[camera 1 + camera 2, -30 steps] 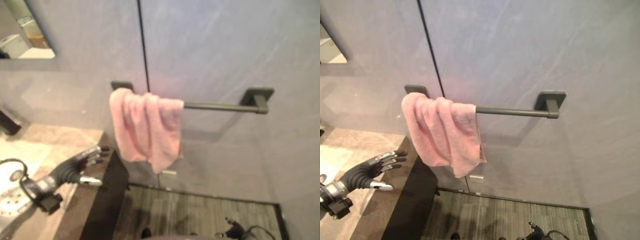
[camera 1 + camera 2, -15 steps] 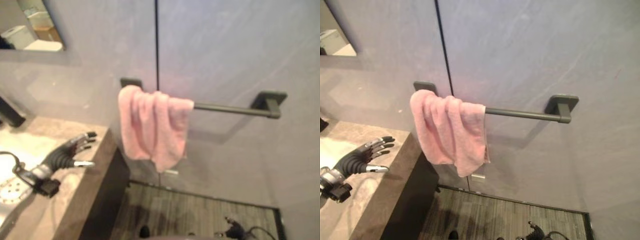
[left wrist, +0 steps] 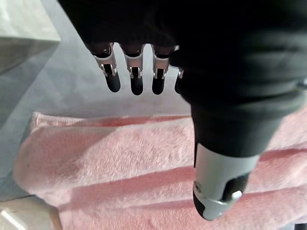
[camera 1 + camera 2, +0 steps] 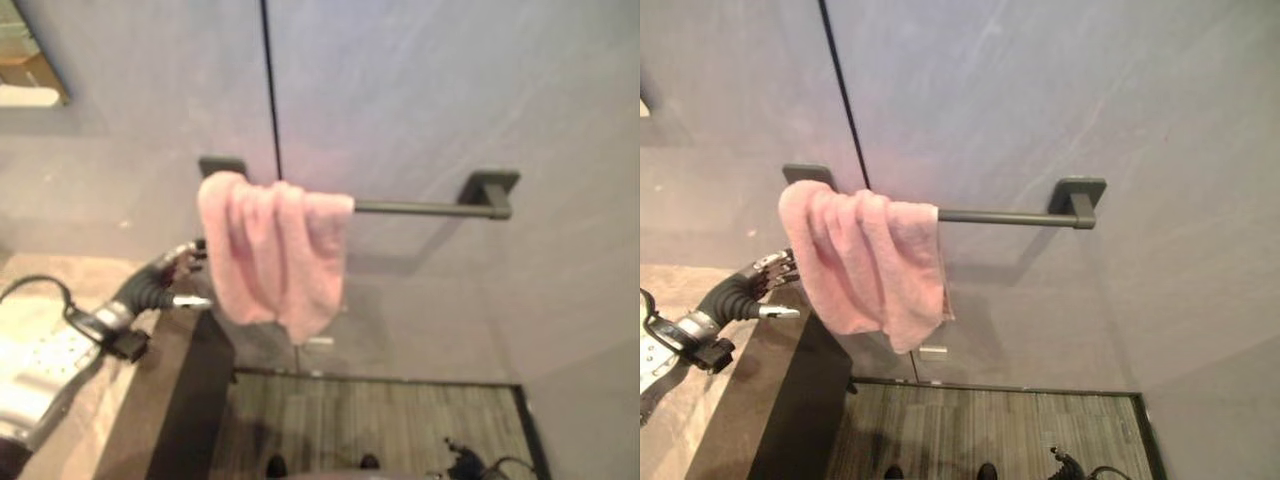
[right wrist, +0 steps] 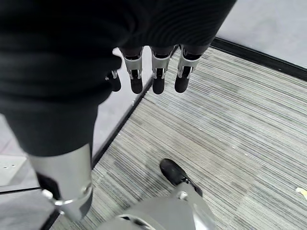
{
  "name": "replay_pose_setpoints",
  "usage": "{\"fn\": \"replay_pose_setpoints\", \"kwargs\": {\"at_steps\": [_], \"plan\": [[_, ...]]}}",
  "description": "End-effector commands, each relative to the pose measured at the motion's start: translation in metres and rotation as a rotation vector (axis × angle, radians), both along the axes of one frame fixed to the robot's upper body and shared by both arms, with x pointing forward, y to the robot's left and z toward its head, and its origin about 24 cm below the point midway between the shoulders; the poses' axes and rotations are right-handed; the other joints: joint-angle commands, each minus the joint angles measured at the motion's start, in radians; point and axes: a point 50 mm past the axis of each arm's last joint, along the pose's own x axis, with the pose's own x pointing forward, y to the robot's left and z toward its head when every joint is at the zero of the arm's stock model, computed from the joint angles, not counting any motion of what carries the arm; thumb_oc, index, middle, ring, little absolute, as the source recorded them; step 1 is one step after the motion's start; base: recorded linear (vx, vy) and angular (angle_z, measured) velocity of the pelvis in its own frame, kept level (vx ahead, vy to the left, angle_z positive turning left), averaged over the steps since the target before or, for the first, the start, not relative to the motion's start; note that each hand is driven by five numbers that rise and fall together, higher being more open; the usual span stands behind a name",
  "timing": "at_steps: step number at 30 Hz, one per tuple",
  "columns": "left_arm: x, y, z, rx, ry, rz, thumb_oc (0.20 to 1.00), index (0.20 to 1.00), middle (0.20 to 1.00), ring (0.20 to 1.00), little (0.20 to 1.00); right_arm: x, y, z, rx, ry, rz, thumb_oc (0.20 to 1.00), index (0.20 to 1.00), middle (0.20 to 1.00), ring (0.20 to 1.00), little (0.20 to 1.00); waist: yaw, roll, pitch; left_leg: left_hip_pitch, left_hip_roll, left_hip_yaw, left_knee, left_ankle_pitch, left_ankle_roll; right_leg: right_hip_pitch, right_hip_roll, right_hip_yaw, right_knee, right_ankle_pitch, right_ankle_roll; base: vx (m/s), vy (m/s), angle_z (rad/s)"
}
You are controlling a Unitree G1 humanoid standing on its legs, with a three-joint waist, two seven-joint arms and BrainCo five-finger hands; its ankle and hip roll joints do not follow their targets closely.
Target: Put brush and paste in cup on sink, flatten towel.
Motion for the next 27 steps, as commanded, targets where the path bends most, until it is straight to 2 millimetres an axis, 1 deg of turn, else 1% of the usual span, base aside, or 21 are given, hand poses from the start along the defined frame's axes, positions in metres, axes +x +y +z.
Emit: {"fn": "replay_pose_setpoints", "kwargs": {"at_steps": [1, 3, 4, 5, 14, 16, 18, 21, 22, 23, 25, 26, 27], "plan": [[0.010, -0.009, 0.026, -0.046, -0.140, -0.043, 1.000, 1.000, 1.000, 1.000, 1.000, 0.016, -0.012, 0.008, -0.054, -0.028, 0.065, 1.000, 1.000, 1.000, 1.000, 1.000, -0.006, -0.005, -0.003, 0.016, -0.007, -0.013, 0.017, -0.085, 0.040, 0.007, -0.058, -0.042, 0.005, 0.051, 0.087, 0.04, -0.001, -0.06], [0.010, -0.009, 0.023, -0.051, -0.128, -0.040, 1.000, 1.000, 1.000, 1.000, 1.000, 0.014, -0.014, 0.007, -0.062, -0.016, 0.060, 1.000, 1.000, 1.000, 1.000, 1.000, -0.006, -0.004, -0.004, 0.018, -0.006, -0.009, 0.017, -0.086, 0.039, 0.008, -0.058, -0.040, 0.005, 0.048, 0.086, 0.03, -0.002, -0.07], [0.010, -0.009, 0.023, -0.051, -0.128, -0.040, 0.909, 0.909, 0.909, 0.909, 0.909, 0.014, -0.014, 0.007, -0.062, -0.016, 0.060, 1.000, 1.000, 1.000, 1.000, 1.000, -0.006, -0.004, -0.004, 0.019, -0.006, -0.008, 0.017, -0.086, 0.039, 0.008, -0.058, -0.039, 0.005, 0.048, 0.086, 0.05, -0.006, -0.08], [0.010, -0.010, 0.020, -0.057, -0.116, -0.039, 0.200, 0.200, 0.200, 0.200, 0.200, 0.016, -0.015, 0.008, -0.069, -0.020, 0.061, 1.000, 1.000, 1.000, 1.000, 1.000, -0.009, -0.002, -0.006, 0.019, -0.005, -0.006, 0.017, -0.087, 0.039, 0.008, -0.057, -0.037, 0.005, 0.047, 0.086, 0.02, -0.004, -0.07], [0.011, -0.009, 0.011, -0.070, -0.095, -0.022, 0.200, 0.200, 0.200, 0.200, 0.200, 0.024, -0.015, 0.012, -0.063, -0.061, 0.070, 1.000, 1.000, 1.000, 1.000, 1.000, -0.013, 0.001, -0.012, 0.024, -0.003, -0.004, 0.017, -0.090, 0.036, 0.013, -0.056, -0.035, 0.005, 0.041, 0.085, 0.02, -0.003, -0.02], [0.010, -0.008, 0.009, -0.069, -0.090, -0.012, 0.200, 0.200, 0.200, 0.200, 0.200, 0.037, -0.011, 0.019, -0.040, -0.127, 0.085, 1.000, 1.000, 1.000, 1.000, 1.000, -0.014, 0.002, -0.016, 0.026, -0.002, -0.001, 0.017, -0.090, 0.036, 0.014, -0.055, -0.033, 0.005, 0.038, 0.084, 0.00, 0.000, 0.00], [0.010, -0.008, 0.007, -0.073, -0.081, -0.014, 0.200, 0.200, 0.200, 0.200, 0.200, 0.046, -0.010, 0.023, -0.022, -0.169, 0.075, 1.000, 1.000, 1.000, 1.000, 1.000, -0.014, 0.004, -0.016, 0.027, -0.002, -0.001, 0.017, -0.090, 0.036, 0.016, -0.055, -0.033, 0.005, 0.036, 0.085, 0.00, 0.000, 0.00], [0.009, -0.006, 0.005, -0.074, -0.076, -0.007, 0.200, 0.200, 0.200, 0.200, 0.200, 0.072, -0.002, 0.040, 0.037, -0.299, 0.090, 1.000, 1.000, 1.000, 1.000, 1.000, -0.014, 0.007, -0.017, 0.031, -0.002, 0.000, 0.017, -0.090, 0.036, 0.020, -0.056, -0.033, 0.005, 0.033, 0.085, 0.00, 0.000, 0.00], [0.009, -0.006, 0.005, -0.074, -0.076, -0.007, 0.200, 0.200, 0.200, 0.200, 0.200, 0.072, -0.002, 0.040, 0.037, -0.299, 0.090, 1.000, 1.000, 1.000, 1.000, 1.000, -0.013, 0.007, -0.016, 0.031, -0.002, 0.000, 0.017, -0.090, 0.036, 0.020, -0.056, -0.033, 0.005, 0.033, 0.085, 0.00, 0.000, 0.00], [0.009, -0.007, 0.005, -0.073, -0.074, -0.009, 0.200, 0.200, 0.200, 0.200, 0.200, 0.082, 0.001, 0.048, 0.074, -0.347, 0.084, 1.000, 1.000, 1.000, 1.000, 1.000, -0.012, 0.007, -0.016, 0.033, -0.002, 0.001, 0.017, -0.090, 0.036, 0.022, -0.056, -0.032, 0.005, 0.032, 0.084, 0.00, 0.000, 0.00], [0.011, -0.009, 0.002, -0.071, -0.066, -0.011, 0.200, 0.200, 0.200, 0.200, 0.200, 0.107, 0.016, 0.069, 0.187, -0.467, 0.099, 1.000, 1.000, 1.000, 1.000, 1.000, -0.011, 0.006, -0.017, 0.038, -0.003, 0.002, 0.017, -0.090, 0.038, 0.027, -0.056, -0.030, 0.005, 0.030, 0.083, -0.02, 0.007, -0.01], [0.011, -0.009, 0.002, -0.071, -0.066, -0.011, 0.200, 0.200, 0.200, 0.200, 0.200, 0.107, 0.016, 0.069, 0.187, -0.467, 0.099, 1.000, 1.000, 1.000, 1.000, 1.000, -0.011, 0.006, -0.017, 0.039, -0.003, 0.002, 0.017, -0.090, 0.038, 0.028, -0.056, -0.030, 0.005, 0.030, 0.083, 0.00, 0.000, 0.00], [0.012, -0.009, 0.001, -0.073, -0.063, -0.009, 0.200, 0.200, 0.200, 0.200, 0.200, 0.113, 0.020, 0.076, 0.228, -0.501, 0.104, 1.000, 1.000, 1.000, 1.000, 1.000, -0.011, 0.005, -0.018, 0.041, -0.003, 0.002, 0.017, -0.091, 0.039, 0.030, -0.056, -0.030, 0.005, 0.030, 0.083, 0.00, 0.000, 0.00]]}}
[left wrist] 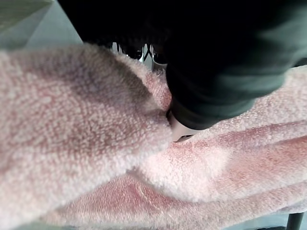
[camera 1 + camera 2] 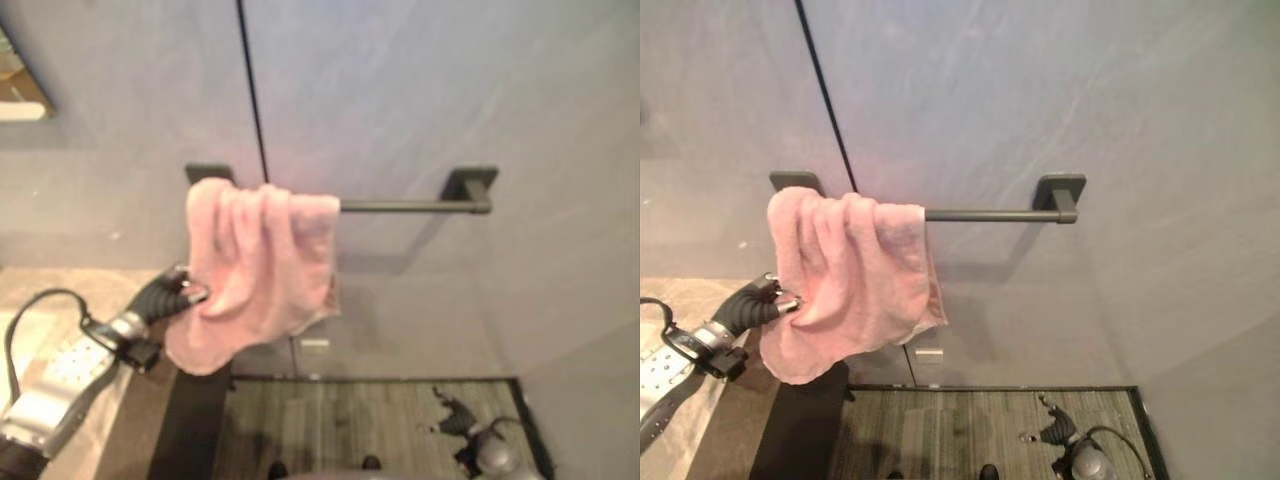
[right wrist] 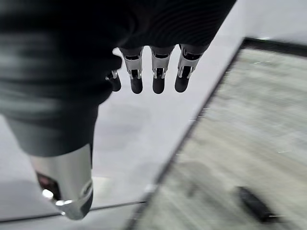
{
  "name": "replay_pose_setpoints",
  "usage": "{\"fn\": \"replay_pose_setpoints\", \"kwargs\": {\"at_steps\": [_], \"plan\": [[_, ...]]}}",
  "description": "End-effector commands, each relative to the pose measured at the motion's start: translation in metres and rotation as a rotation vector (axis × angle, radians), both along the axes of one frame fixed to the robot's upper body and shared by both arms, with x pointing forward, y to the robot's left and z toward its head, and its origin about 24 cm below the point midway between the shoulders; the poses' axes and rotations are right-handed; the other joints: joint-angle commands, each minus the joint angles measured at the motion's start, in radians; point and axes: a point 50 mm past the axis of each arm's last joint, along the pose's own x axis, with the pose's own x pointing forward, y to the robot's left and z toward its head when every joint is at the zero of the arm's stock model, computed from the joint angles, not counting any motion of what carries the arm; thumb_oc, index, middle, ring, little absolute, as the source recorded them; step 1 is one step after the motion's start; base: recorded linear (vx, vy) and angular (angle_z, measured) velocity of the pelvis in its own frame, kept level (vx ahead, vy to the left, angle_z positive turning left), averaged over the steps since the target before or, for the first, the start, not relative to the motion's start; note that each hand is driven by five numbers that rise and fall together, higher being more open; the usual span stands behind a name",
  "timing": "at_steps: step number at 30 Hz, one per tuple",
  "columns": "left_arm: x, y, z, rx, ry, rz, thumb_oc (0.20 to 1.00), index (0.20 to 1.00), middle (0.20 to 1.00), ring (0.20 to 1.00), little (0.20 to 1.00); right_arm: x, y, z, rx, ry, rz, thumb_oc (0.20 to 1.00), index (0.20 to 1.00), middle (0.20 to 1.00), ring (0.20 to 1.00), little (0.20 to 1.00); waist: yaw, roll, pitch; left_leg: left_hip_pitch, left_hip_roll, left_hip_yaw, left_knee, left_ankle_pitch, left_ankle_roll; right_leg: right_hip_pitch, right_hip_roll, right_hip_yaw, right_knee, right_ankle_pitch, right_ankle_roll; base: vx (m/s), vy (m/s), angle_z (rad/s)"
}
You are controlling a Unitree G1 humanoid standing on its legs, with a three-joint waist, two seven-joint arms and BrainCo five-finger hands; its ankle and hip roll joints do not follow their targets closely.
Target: Put brush and paste in cup on sink, flatten towel.
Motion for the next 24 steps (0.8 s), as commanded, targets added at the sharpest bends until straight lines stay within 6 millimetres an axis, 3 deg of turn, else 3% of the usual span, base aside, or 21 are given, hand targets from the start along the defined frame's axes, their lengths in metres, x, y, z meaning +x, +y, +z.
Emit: {"fn": "replay_pose_setpoints", "kwargs": {"at_steps": [1, 2, 3, 4, 11, 18, 24], "plan": [[0.017, -0.003, 0.020, -0.018, -0.115, -0.012, 0.200, 0.200, 0.200, 0.200, 0.200, 0.043, 0.012, 0.042, 0.168, -0.190, 0.069, 1.000, 1.000, 1.000, 1.000, 1.000, -0.004, -0.013, 0.004, 0.030, -0.006, -0.020, 0.015, -0.090, 0.038, 0.030, -0.064, -0.057, 0.005, 0.017, 0.084, -0.04, 0.020, 0.00], [0.018, -0.003, 0.020, -0.013, -0.114, -0.009, 0.200, 0.200, 0.200, 0.200, 0.200, 0.053, 0.019, 0.054, 0.212, -0.236, 0.100, 1.000, 1.000, 1.000, 1.000, 1.000, -0.002, -0.015, 0.002, 0.030, -0.006, -0.019, 0.015, -0.090, 0.038, 0.031, -0.065, -0.057, 0.005, 0.015, 0.084, -0.03, 0.017, -0.01], [0.018, -0.003, 0.020, -0.014, -0.114, -0.010, 0.200, 0.200, 0.200, 0.200, 0.200, 0.053, 0.019, 0.055, 0.212, -0.236, 0.100, 1.000, 1.000, 1.000, 1.000, 1.000, -0.002, -0.015, 0.002, 0.031, -0.006, -0.019, 0.015, -0.090, 0.038, 0.032, -0.065, -0.057, 0.005, 0.015, 0.084, -0.04, 0.026, 0.00], [0.021, -0.004, 0.018, -0.010, -0.109, -0.013, 0.200, 0.200, 0.200, 0.200, 0.200, 0.069, 0.032, 0.079, 0.338, -0.310, 0.146, 1.000, 1.000, 1.000, 1.000, 1.000, 0.003, -0.018, 0.000, 0.032, -0.007, -0.015, 0.015, -0.091, 0.038, 0.032, -0.068, -0.058, 0.005, 0.014, 0.084, -0.04, 0.027, 0.00], [0.027, -0.013, 0.016, -0.003, -0.073, -0.061, 0.200, 0.200, 0.200, 0.200, 0.200, 0.100, 0.073, 0.120, 0.598, -0.320, 0.312, 1.000, 1.000, 1.000, 1.000, 1.000, 0.028, -0.031, -0.001, 0.029, -0.012, -0.010, 0.015, -0.089, 0.040, 0.032, -0.076, -0.058, 0.005, 0.016, 0.082, -0.03, 0.027, 0.00], [0.034, -0.026, 0.022, -0.024, -0.079, -0.122, 0.200, 0.200, 0.200, 0.200, 0.200, 0.120, 0.110, 0.136, 0.735, -0.290, 0.378, 1.000, 1.000, 1.000, 1.000, 1.000, 0.056, -0.045, 0.007, 0.017, -0.016, -0.014, 0.015, -0.086, 0.041, 0.026, -0.082, -0.065, 0.005, 0.022, 0.082, 0.00, 0.003, 0.00], [0.038, -0.032, 0.028, -0.035, -0.096, -0.146, 0.200, 0.200, 0.200, 0.200, 0.200, 0.129, 0.121, 0.141, 0.772, -0.291, 0.366, 1.000, 1.000, 1.000, 1.000, 1.000, 0.072, -0.051, 0.013, 0.009, -0.016, -0.020, 0.015, -0.082, 0.041, 0.023, -0.083, -0.072, 0.005, 0.023, 0.081, 0.00, 0.000, 0.00]]}}
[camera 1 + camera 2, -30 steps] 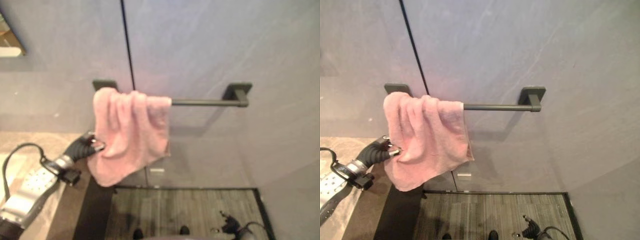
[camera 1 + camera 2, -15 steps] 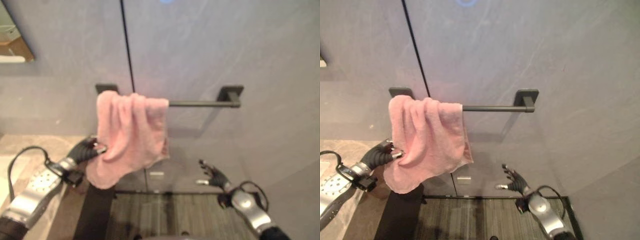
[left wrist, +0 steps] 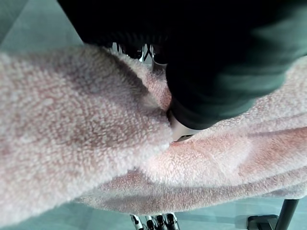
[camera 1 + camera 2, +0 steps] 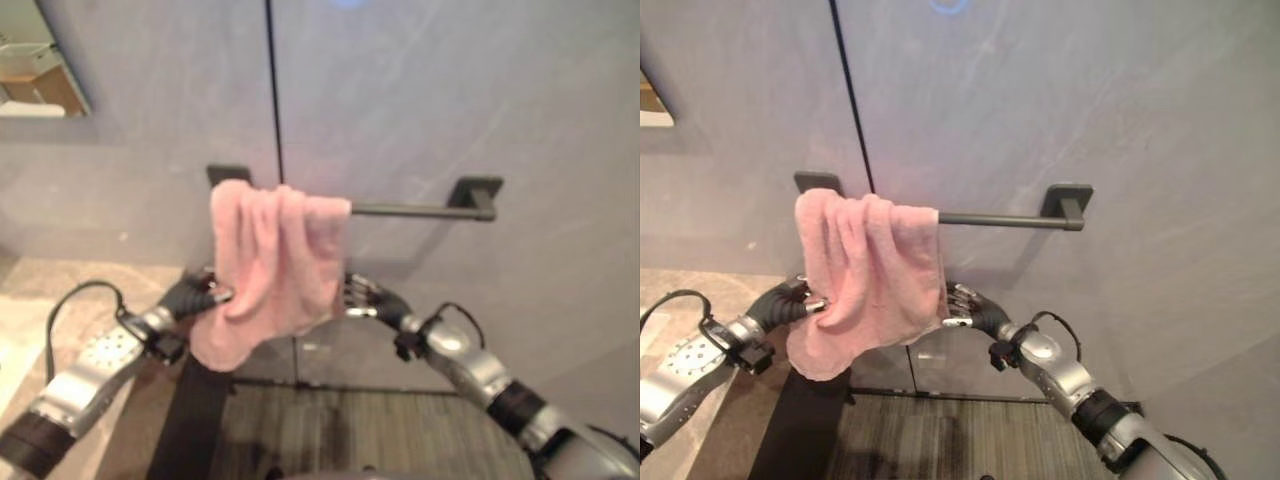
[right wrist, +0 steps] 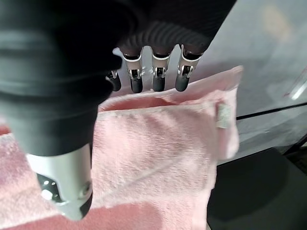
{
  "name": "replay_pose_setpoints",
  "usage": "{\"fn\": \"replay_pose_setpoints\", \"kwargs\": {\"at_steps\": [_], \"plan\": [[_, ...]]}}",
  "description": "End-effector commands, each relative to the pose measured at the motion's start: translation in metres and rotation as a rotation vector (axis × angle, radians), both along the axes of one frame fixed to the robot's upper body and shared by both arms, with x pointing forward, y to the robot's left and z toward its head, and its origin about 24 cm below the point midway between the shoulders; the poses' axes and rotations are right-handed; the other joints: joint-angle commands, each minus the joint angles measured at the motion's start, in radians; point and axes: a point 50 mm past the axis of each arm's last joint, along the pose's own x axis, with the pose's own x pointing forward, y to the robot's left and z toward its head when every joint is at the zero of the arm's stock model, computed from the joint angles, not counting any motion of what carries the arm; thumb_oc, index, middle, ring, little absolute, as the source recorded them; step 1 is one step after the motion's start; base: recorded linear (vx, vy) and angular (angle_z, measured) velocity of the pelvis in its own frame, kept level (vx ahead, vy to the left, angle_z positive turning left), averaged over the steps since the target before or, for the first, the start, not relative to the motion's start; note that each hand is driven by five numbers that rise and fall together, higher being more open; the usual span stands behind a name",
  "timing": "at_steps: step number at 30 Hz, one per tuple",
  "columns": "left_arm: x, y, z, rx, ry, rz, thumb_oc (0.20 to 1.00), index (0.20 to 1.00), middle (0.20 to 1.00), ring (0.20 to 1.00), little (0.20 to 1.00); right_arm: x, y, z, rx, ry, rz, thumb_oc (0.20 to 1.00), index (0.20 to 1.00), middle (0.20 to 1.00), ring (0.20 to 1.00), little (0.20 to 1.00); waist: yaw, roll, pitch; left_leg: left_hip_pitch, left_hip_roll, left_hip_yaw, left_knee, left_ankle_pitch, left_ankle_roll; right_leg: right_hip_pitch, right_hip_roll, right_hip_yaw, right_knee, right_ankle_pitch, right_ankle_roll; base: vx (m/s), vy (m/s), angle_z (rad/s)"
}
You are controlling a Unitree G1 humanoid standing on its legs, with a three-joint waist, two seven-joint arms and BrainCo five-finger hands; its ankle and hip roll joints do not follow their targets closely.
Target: Put brush and paste in cup on sink, flatten towel.
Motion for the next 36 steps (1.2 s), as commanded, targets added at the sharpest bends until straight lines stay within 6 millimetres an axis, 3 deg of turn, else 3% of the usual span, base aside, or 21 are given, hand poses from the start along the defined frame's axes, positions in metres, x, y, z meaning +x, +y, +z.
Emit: {"fn": "replay_pose_setpoints", "kwargs": {"at_steps": [1, 7, 16, 34, 35, 36], "plan": [[0.019, -0.008, 0.036, -0.014, -0.143, -0.055, 0.200, 0.200, 0.200, 0.200, 0.200, 0.016, 0.014, 0.024, 0.054, -0.079, 0.030, 1.000, 1.000, 1.000, 1.000, 1.000, 0.031, -0.027, 0.024, 0.002, -0.017, -0.023, 0.013, -0.082, 0.039, 0.016, -0.082, -0.070, 0.005, 0.018, 0.083, 0.00, 0.000, 0.00], [0.020, -0.009, 0.039, -0.009, -0.158, -0.060, 0.200, 0.200, 0.200, 0.200, 0.200, 0.015, 0.020, 0.031, 0.085, -0.078, 0.070, 1.000, 1.000, 1.000, 1.000, 1.000, 0.035, -0.031, 0.029, -0.003, -0.013, -0.025, 0.013, -0.077, 0.035, 0.014, -0.077, -0.072, 0.005, 0.015, 0.080, 0.00, 0.000, 0.00], [0.017, -0.008, 0.033, 0.012, -0.133, -0.070, 0.200, 0.200, 0.200, 0.200, 0.200, 0.006, 0.007, 0.037, 0.054, -0.088, 0.132, 1.000, 1.000, 1.000, 1.000, 1.000, 0.021, -0.031, 0.026, 0.007, -0.008, -0.022, 0.013, -0.080, 0.033, 0.022, -0.075, -0.071, 0.005, 0.010, 0.079, 0.00, 0.000, 0.00], [0.019, -0.015, 0.032, -0.021, -0.143, -0.079, 0.200, 0.200, 0.200, 0.200, 0.200, 0.020, 0.049, 0.060, 0.053, -0.218, 0.186, 1.000, 1.000, 1.000, 1.000, 1.000, 0.041, -0.030, 0.025, 0.001, -0.008, -0.020, 0.013, -0.078, 0.036, 0.019, -0.077, -0.073, 0.005, 0.008, 0.076, 0.00, 0.000, 0.00], [0.019, -0.015, 0.032, -0.021, -0.143, -0.079, 0.200, 0.200, 0.200, 0.200, 0.200, 0.020, 0.049, 0.060, 0.053, -0.218, 0.186, 0.928, 0.928, 0.928, 0.928, 0.928, 0.041, -0.030, 0.025, 0.001, -0.008, -0.020, 0.013, -0.078, 0.036, 0.019, -0.077, -0.073, 0.005, 0.008, 0.076, 0.00, 0.000, 0.00], [0.019, -0.017, 0.032, -0.025, -0.146, -0.084, 0.200, 0.200, 0.200, 0.200, 0.200, 0.022, 0.052, 0.061, 0.043, -0.230, 0.183, 0.724, 0.724, 0.724, 0.724, 0.724, 0.046, -0.031, 0.026, -0.001, -0.009, -0.022, 0.013, -0.078, 0.037, 0.019, -0.077, -0.074, 0.005, 0.009, 0.075, 0.00, 0.000, 0.00]]}}
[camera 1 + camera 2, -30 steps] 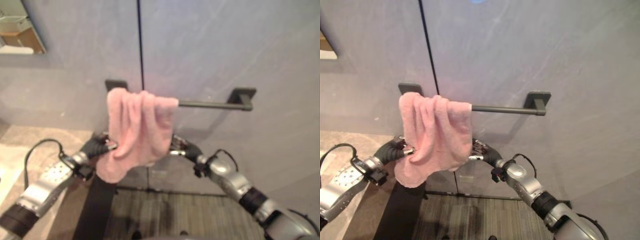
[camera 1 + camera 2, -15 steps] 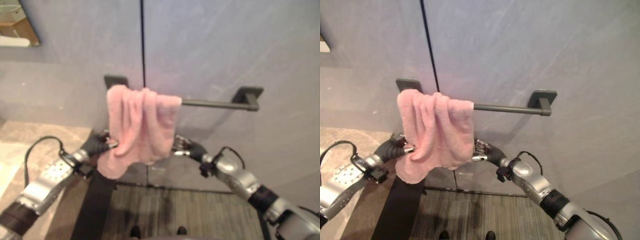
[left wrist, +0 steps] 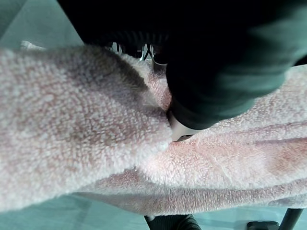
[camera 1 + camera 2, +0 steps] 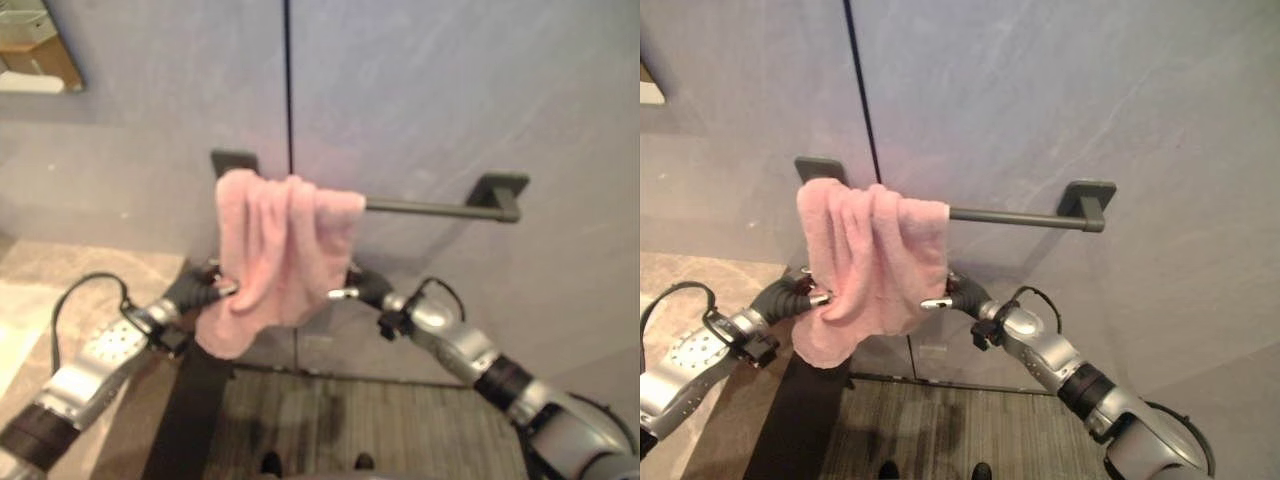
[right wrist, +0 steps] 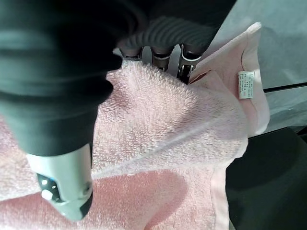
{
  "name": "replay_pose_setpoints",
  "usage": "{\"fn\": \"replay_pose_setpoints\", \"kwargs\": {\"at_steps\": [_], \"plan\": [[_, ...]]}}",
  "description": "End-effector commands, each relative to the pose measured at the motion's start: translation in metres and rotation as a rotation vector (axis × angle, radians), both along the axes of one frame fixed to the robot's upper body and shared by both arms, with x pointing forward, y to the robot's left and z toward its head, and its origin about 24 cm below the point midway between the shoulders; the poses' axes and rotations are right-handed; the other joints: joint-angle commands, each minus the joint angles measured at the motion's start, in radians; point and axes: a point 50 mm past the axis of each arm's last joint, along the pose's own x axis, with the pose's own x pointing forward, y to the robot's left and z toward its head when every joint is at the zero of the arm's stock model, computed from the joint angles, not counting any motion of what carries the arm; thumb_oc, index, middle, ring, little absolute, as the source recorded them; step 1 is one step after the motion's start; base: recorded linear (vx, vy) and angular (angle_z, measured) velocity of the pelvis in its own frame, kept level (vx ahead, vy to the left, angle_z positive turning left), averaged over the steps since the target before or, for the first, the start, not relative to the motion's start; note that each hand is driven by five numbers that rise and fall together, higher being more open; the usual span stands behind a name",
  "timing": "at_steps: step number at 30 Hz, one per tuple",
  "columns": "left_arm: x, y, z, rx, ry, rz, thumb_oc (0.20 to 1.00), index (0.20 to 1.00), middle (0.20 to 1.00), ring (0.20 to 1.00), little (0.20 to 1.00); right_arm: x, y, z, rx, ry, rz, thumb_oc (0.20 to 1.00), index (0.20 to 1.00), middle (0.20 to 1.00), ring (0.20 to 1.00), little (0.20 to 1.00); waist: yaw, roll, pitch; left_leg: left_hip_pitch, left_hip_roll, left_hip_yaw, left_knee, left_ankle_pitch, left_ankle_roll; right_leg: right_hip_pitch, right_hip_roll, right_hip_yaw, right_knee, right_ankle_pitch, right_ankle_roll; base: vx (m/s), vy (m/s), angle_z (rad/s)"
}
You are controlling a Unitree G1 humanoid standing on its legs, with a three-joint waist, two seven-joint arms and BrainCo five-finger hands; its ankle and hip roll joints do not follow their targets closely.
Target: Put brush and paste in cup on sink, flatten towel.
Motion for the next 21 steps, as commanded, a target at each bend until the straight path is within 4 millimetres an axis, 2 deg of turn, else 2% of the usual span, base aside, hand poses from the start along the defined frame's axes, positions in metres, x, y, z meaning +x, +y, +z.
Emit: {"fn": "replay_pose_setpoints", "kwargs": {"at_steps": [1, 2, 3, 8, 9, 10, 11, 13, 16, 18, 21], "plan": [[0.015, -0.009, 0.027, 0.007, -0.122, -0.060, 0.200, 0.200, 0.200, 0.200, 0.200, 0.012, 0.017, 0.027, 0.011, -0.143, 0.036, 0.539, 0.539, 0.539, 0.539, 0.539, 0.023, -0.016, -0.021, -0.001, -0.010, -0.021, 0.013, -0.077, 0.038, 0.018, -0.078, -0.072, 0.005, 0.012, 0.073, 0.00, 0.000, 0.00], [0.015, -0.009, 0.027, 0.007, -0.122, -0.060, 0.200, 0.200, 0.200, 0.200, 0.200, 0.012, 0.017, 0.027, 0.011, -0.143, 0.036, 0.407, 0.407, 0.407, 0.407, 0.407, 0.023, -0.016, -0.021, -0.001, -0.010, -0.021, 0.013, -0.077, 0.038, 0.018, -0.078, -0.072, 0.005, 0.012, 0.073, 0.00, 0.000, 0.00], [0.015, -0.009, 0.027, 0.005, -0.125, -0.058, 0.200, 0.200, 0.200, 0.200, 0.200, 0.014, 0.018, 0.029, 0.015, -0.157, 0.018, 0.200, 0.200, 0.200, 0.200, 0.200, 0.024, -0.018, -0.019, -0.001, -0.011, -0.022, 0.013, -0.077, 0.038, 0.018, -0.078, -0.071, 0.005, 0.012, 0.072, 0.00, 0.000, 0.00], [0.014, -0.007, 0.025, 0.001, -0.131, -0.036, 0.200, 0.200, 0.200, 0.200, 0.200, 0.017, 0.011, 0.035, -0.007, -0.220, -0.026, 0.200, 0.200, 0.200, 0.200, 0.200, 0.024, -0.019, -0.017, -0.001, -0.010, -0.023, 0.013, -0.076, 0.038, 0.019, -0.077, -0.072, 0.005, 0.011, 0.071, 0.00, 0.000, 0.00], [0.014, -0.006, 0.026, 0.001, -0.141, -0.027, 0.200, 0.200, 0.200, 0.200, 0.200, 0.018, 0.006, 0.039, -0.011, -0.249, -0.050, 0.200, 0.200, 0.200, 0.200, 0.200, 0.024, -0.019, -0.017, 0.000, -0.010, -0.024, 0.013, -0.077, 0.039, 0.020, -0.077, -0.072, 0.005, 0.010, 0.071, 0.00, 0.000, 0.00], [0.010, -0.002, 0.026, -0.013, -0.175, 0.019, 0.200, 0.200, 0.200, 0.200, 0.200, 0.018, -0.010, 0.045, -0.005, -0.310, -0.155, 0.200, 0.200, 0.200, 0.200, 0.200, 0.022, -0.017, -0.016, 0.001, -0.011, -0.027, 0.013, -0.078, 0.042, 0.022, -0.076, -0.071, 0.005, 0.009, 0.070, 0.00, 0.000, 0.00], [0.008, 0.000, 0.025, -0.019, -0.186, 0.038, 0.200, 0.200, 0.200, 0.200, 0.200, 0.017, -0.015, 0.046, -0.006, -0.335, -0.191, 0.200, 0.200, 0.200, 0.200, 0.200, 0.019, -0.016, -0.015, 0.002, -0.011, -0.027, 0.013, -0.079, 0.042, 0.023, -0.076, -0.072, 0.005, 0.008, 0.069, 0.00, 0.000, 0.00], [0.004, -0.001, 0.011, -0.084, -0.161, 0.089, 0.200, 0.200, 0.200, 0.200, 0.200, 0.010, -0.029, 0.040, -0.009, -0.369, -0.292, 0.200, 0.200, 0.200, 0.200, 0.200, 0.010, -0.011, -0.012, 0.008, -0.010, -0.027, 0.013, -0.083, 0.045, 0.029, -0.076, -0.074, 0.005, 0.005, 0.069, 0.00, 0.000, 0.00], [-0.001, -0.002, 0.016, -0.050, -0.201, 0.071, 0.200, 0.200, 0.200, 0.200, 0.200, 0.002, -0.037, 0.041, -0.079, -0.439, -0.300, 0.200, 0.200, 0.200, 0.200, 0.200, 0.005, -0.008, -0.014, 0.008, -0.010, -0.026, 0.013, -0.085, 0.047, 0.028, -0.076, -0.071, 0.005, 0.001, 0.068, 0.00, 0.000, 0.00], [-0.006, -0.003, 0.007, -0.194, -0.197, 0.146, 0.200, 0.200, 0.200, 0.200, 0.200, -0.006, -0.051, 0.039, 0.014, -0.414, -0.403, 0.200, 0.200, 0.200, 0.200, 0.200, -0.004, -0.006, -0.014, 0.013, -0.009, -0.024, 0.013, -0.088, 0.049, 0.030, -0.077, -0.069, 0.005, -0.002, 0.066, 0.04, -0.010, -0.03], [-0.013, -0.005, 0.009, -0.252, -0.251, 0.192, 0.200, 0.200, 0.200, 0.200, 0.200, -0.016, -0.057, 0.047, 0.047, -0.475, -0.439, 0.200, 0.200, 0.200, 0.200, 0.200, -0.012, -0.003, -0.013, 0.020, -0.007, -0.021, 0.013, -0.094, 0.052, 0.032, -0.075, -0.064, 0.005, -0.009, 0.064, 0.02, -0.013, 0.00]]}}
